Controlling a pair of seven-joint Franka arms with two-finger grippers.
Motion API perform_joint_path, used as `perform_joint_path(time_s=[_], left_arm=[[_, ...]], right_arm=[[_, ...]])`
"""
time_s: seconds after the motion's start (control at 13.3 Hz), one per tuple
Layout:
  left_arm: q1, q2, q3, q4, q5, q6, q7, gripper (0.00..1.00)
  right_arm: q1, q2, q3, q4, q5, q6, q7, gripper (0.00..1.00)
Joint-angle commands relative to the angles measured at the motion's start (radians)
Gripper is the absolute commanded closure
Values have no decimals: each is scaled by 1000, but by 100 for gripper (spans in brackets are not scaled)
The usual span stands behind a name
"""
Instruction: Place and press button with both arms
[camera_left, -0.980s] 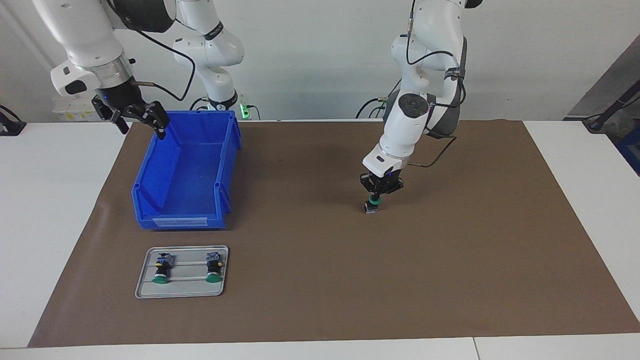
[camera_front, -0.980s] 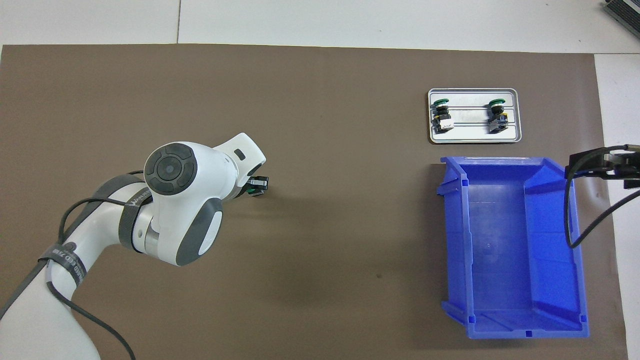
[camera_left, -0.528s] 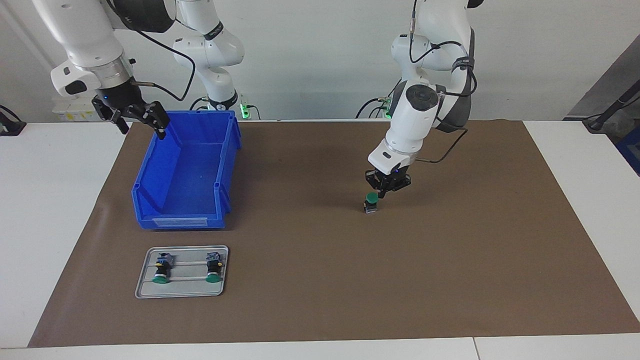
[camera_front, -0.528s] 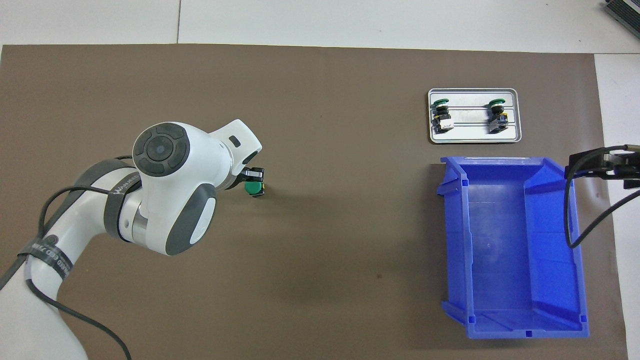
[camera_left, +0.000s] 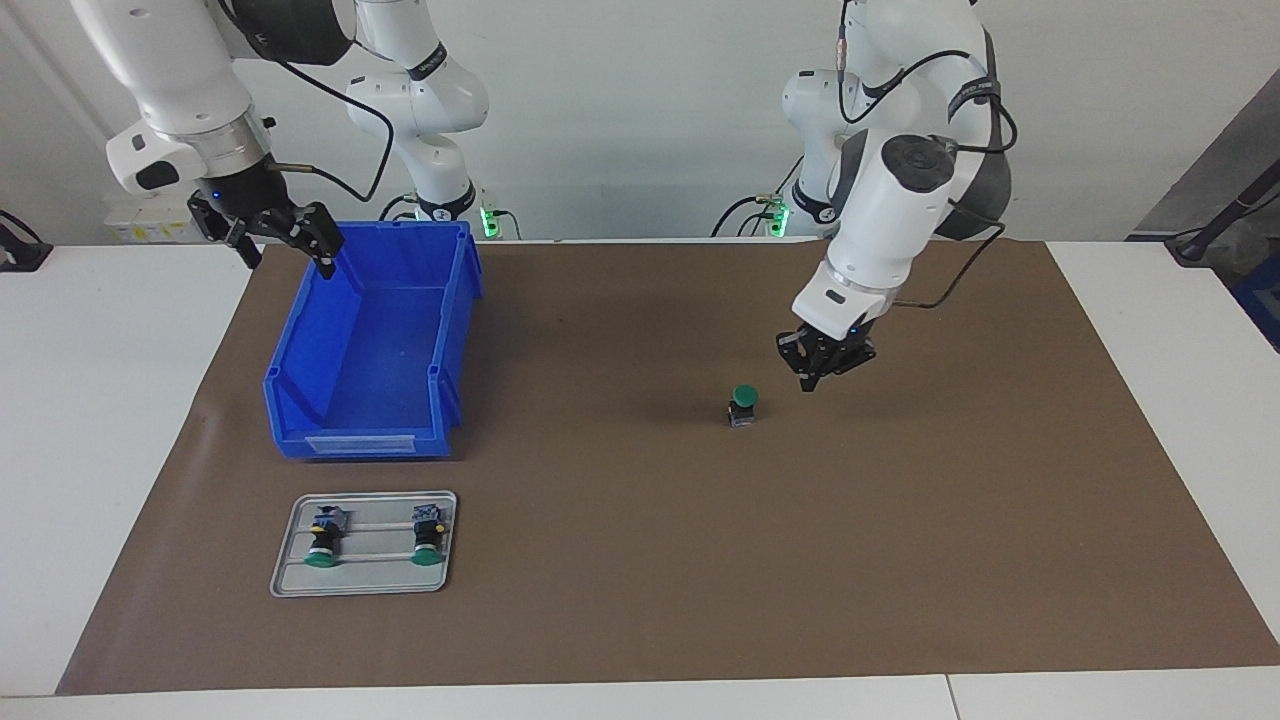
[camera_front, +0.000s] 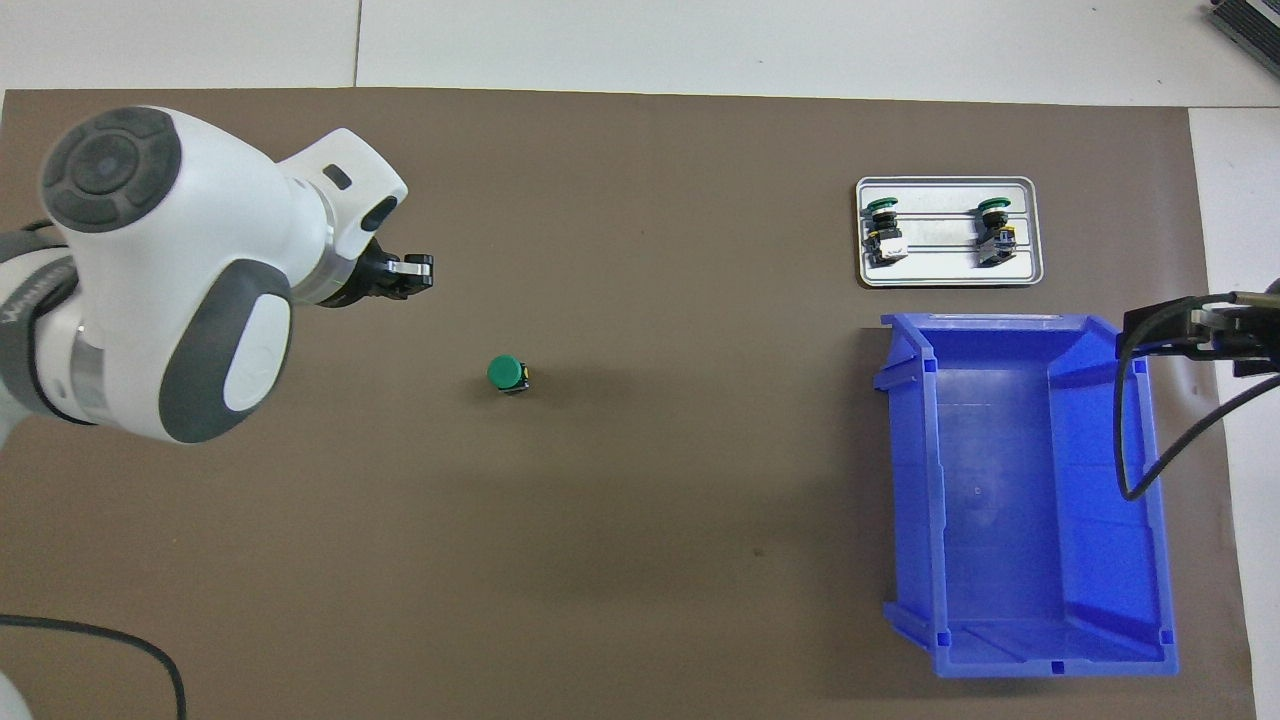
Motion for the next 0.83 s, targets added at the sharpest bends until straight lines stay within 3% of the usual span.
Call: perform_joint_path(time_s=[0.0, 0.15, 0.23, 0.38, 0.75], left_arm=[[81, -53, -7, 11, 20, -107, 86, 74], [124, -94, -6, 11, 34, -164, 107, 50], [127, -114, -6, 11, 88, -179, 112, 30], [127, -143, -6, 15, 168, -182, 141, 1], [125, -162, -4, 34, 141, -264, 147, 0]], right_arm=[[119, 28, 3, -12, 9, 87, 113, 0], [210, 88, 4, 23, 9, 124, 189, 0], [269, 132, 6, 58, 7, 144, 256, 0], [362, 214, 6, 127, 7, 170, 334, 0], [547, 451, 12, 268, 37, 331, 521, 0]])
